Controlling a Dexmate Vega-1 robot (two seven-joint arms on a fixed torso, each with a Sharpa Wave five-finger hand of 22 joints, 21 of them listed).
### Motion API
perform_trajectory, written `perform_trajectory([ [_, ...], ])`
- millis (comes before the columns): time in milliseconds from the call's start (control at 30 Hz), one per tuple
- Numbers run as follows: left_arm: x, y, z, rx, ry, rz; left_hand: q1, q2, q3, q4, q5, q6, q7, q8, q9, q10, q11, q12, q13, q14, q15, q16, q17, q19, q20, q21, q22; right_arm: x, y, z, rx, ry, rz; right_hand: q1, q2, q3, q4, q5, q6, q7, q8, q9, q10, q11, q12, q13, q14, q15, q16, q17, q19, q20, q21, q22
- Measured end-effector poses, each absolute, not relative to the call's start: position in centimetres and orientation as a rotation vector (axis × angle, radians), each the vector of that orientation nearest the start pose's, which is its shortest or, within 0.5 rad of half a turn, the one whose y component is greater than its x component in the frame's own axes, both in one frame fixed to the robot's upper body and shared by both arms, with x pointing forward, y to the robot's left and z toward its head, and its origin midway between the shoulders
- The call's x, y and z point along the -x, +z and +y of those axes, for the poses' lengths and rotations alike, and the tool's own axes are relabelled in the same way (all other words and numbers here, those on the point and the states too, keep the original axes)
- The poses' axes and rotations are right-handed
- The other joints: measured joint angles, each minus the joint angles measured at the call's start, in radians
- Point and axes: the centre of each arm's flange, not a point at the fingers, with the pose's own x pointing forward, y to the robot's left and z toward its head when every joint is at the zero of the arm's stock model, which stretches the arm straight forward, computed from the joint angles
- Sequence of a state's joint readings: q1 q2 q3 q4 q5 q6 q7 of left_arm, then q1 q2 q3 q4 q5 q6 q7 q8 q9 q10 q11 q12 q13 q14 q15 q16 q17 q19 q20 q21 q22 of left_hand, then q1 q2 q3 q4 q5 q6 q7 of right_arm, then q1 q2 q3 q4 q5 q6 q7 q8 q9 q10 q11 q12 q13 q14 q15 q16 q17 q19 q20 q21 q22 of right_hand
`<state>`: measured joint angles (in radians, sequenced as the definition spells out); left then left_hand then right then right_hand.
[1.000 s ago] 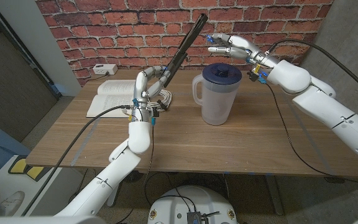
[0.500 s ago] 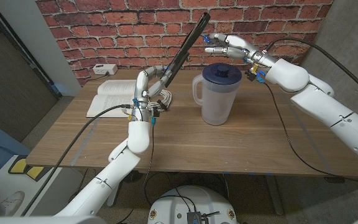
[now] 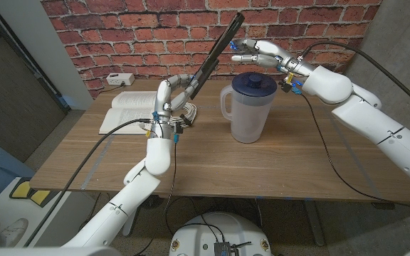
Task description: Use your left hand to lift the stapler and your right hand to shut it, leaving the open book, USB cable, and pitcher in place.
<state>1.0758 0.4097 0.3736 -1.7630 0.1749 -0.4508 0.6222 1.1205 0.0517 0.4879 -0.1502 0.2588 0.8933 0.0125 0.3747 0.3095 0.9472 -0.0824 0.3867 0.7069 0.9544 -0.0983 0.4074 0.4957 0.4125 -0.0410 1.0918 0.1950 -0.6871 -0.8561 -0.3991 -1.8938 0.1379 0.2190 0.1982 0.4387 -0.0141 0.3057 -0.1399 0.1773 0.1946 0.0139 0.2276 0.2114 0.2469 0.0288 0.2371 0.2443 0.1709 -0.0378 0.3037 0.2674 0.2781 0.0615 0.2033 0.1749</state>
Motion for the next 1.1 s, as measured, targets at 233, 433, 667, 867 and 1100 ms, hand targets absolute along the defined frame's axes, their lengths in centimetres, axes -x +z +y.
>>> perform_trajectory([
  [233,-50.4,1.0,18.3,-0.224,0.126,-1.177,0.000,0.000,0.000,0.000,-0.002,0.000,0.000,0.000,0.000,0.000,0.000,0.000,0.004,0.000,0.000,-0.002,0.000,0.000,0.000,0.008,0.000,-49.5,16.0,-19.6,0.937,0.467,-1.053,0.000,0.000,0.000,0.000,0.000,0.013,-0.041,0.000,0.000,0.009,-0.040,0.011,0.009,-0.003,0.002,0.007,0.018,-0.001,0.001,0.000,0.000],
  [433,-50.3,1.0,18.0,-0.225,0.114,-1.179,0.000,0.000,0.000,0.000,-0.006,0.000,0.000,0.000,0.000,0.009,0.002,-0.004,0.004,0.004,-0.003,-0.002,0.002,0.000,0.000,0.015,0.000,-49.5,16.1,-19.6,0.945,0.476,-1.055,0.005,0.005,0.000,0.000,0.000,0.014,-0.043,0.000,0.005,0.014,-0.045,0.015,0.014,-0.009,0.002,0.011,0.023,-0.001,0.001,0.000,0.000],
  [667,-50.3,1.3,17.6,-0.228,0.101,-1.183,0.000,0.000,0.001,-0.001,-0.009,0.000,0.000,-0.001,0.000,0.008,0.002,-0.004,0.005,0.004,-0.003,-0.002,0.005,0.000,0.000,0.023,0.000,-49.3,16.1,-19.5,0.960,0.484,-1.055,0.013,0.013,-0.004,-0.004,0.000,0.029,-0.075,0.013,0.009,0.028,-0.074,0.022,0.026,-0.009,0.002,0.022,0.037,-0.001,0.001,0.000,0.000],
  [867,-50.3,1.4,17.3,-0.233,0.088,-1.185,0.000,0.000,0.001,-0.002,-0.011,0.000,0.000,-0.004,0.000,0.010,0.003,-0.007,0.010,0.004,-0.003,-0.002,0.005,0.000,0.000,0.023,-0.005,-49.2,16.1,-19.4,0.974,0.487,-1.056,0.013,0.013,-0.004,-0.004,0.000,0.032,-0.079,0.013,0.010,0.035,-0.081,0.029,0.032,-0.009,0.002,0.022,0.046,-0.001,0.001,0.000,0.000],
  [1100,-50.2,1.6,17.0,-0.237,0.078,-1.190,0.000,0.000,0.002,-0.002,-0.006,0.000,0.000,-0.005,0.001,0.010,0.003,-0.013,0.010,0.004,-0.003,-0.009,0.005,-0.004,-0.004,0.029,-0.005,-48.6,16.4,-19.1,1.006,0.487,-1.061,0.019,0.008,-0.008,-0.008,0.000,0.036,-0.053,0.020,0.014,0.053,-0.063,0.041,0.046,-0.009,0.002,0.033,0.056,0.003,0.006,0.000,0.000],
])
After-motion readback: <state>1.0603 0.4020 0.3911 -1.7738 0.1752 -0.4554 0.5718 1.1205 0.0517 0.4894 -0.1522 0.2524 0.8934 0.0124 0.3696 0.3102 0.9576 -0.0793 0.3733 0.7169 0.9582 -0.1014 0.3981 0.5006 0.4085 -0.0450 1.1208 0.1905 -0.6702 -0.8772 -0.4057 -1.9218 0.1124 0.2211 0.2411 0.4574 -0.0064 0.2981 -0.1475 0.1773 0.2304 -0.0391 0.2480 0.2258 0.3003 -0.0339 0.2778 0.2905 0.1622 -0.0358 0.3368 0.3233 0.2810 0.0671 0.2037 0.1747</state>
